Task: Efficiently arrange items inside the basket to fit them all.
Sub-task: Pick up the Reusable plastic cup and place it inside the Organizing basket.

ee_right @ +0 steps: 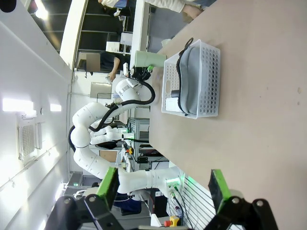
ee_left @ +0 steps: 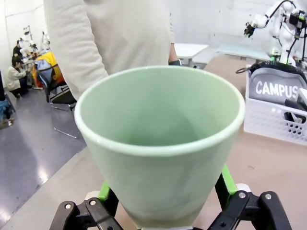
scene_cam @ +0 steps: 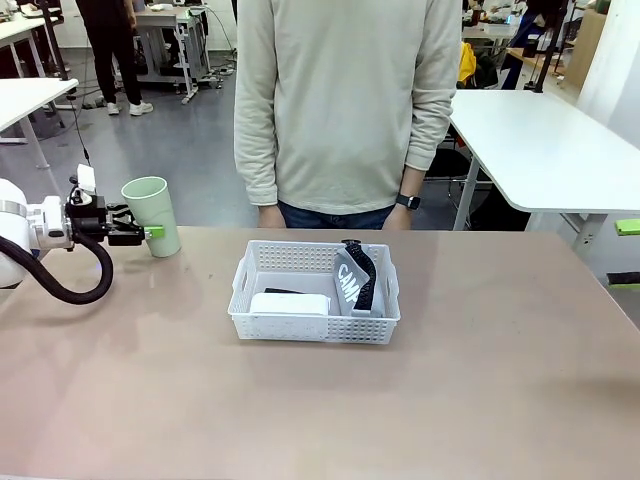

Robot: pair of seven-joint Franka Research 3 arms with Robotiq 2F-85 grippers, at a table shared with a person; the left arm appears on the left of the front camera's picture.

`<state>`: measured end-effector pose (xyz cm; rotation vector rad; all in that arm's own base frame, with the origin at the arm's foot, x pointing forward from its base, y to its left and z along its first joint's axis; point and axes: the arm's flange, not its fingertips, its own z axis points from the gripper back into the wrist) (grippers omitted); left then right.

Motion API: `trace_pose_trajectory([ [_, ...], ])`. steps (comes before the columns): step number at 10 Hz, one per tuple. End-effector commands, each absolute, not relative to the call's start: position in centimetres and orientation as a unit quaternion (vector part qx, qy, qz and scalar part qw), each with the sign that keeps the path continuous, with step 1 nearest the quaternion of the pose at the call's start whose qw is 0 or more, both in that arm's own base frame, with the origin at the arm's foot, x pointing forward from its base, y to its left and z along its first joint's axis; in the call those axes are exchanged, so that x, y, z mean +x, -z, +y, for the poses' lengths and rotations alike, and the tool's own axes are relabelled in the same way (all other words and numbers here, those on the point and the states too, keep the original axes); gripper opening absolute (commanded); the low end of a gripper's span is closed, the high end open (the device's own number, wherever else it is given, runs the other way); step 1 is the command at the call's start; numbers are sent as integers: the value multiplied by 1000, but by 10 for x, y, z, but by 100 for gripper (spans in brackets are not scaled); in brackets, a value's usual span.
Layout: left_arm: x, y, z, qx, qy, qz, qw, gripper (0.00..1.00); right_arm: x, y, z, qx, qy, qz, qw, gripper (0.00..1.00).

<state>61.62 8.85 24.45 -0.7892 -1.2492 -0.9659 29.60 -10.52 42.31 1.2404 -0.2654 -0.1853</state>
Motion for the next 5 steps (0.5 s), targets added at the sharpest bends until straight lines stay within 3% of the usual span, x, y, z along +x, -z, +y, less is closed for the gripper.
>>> trace_pose_trajectory([
  [1, 625, -248, 86, -360, 400, -561, 629, 100, 296, -429, -104, 586, 94, -122, 796, 100],
  [5, 626, -251, 82, -385, 388, -565, 618, 100, 296, -429, -104, 586, 94, -122, 796, 100],
])
